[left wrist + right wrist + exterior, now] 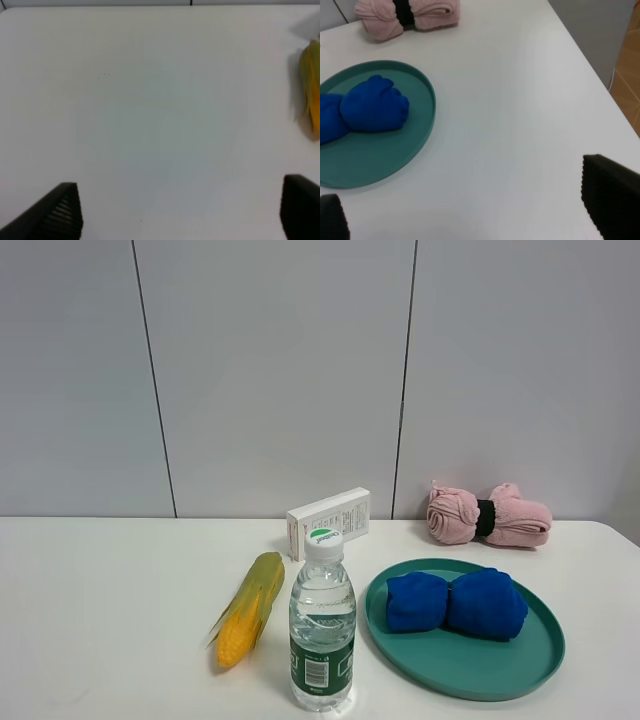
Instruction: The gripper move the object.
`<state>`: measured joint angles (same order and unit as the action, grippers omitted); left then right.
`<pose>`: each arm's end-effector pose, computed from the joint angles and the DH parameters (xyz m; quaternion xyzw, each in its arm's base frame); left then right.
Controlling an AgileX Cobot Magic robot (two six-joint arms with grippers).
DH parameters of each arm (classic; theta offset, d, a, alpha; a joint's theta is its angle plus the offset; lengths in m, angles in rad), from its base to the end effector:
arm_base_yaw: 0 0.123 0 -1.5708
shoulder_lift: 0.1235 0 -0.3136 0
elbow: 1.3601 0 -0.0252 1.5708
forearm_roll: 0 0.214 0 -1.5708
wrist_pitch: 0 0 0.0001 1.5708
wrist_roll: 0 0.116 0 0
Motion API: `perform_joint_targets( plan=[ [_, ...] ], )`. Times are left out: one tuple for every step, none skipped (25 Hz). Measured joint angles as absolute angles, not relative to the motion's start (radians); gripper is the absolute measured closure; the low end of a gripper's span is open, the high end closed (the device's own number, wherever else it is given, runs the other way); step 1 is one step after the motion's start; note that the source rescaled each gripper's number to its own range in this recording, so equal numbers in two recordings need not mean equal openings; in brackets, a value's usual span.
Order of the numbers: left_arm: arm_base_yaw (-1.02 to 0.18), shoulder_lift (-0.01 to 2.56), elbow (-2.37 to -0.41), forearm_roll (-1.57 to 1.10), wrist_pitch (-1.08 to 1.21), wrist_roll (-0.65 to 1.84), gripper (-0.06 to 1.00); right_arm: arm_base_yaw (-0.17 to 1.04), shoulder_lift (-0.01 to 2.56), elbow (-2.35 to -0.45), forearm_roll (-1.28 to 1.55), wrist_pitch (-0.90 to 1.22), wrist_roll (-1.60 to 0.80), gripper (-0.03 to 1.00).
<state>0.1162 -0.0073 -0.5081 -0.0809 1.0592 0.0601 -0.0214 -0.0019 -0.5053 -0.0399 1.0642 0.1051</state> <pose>-0.0443 -0.0134 0.2504 -0.0219 0.8478 0.0063 0.5298 -0.0448 -0.0031 0.2492 0.0547 0.8503 0.0020 0.5234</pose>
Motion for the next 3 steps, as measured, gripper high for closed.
perform_joint_targets(
  plan=[
    [0.116,-0.007,-0.508,-0.081,1.059,0.06,0.27,-0.021,-0.002,-0.505,-0.04,1.064,0.105,-0.03],
    [0.116,-0.007,-0.508,-0.081,1.059,0.06,0.27,-0.021,-0.002,-0.505,-0.04,1.064,0.105,-0.03],
    [0.116,-0.007,-0.508,-0.081,1.059,0.06,0.27,-0.021,-0.002,-0.505,-0.04,1.064,0.105,-0.03]
  ],
)
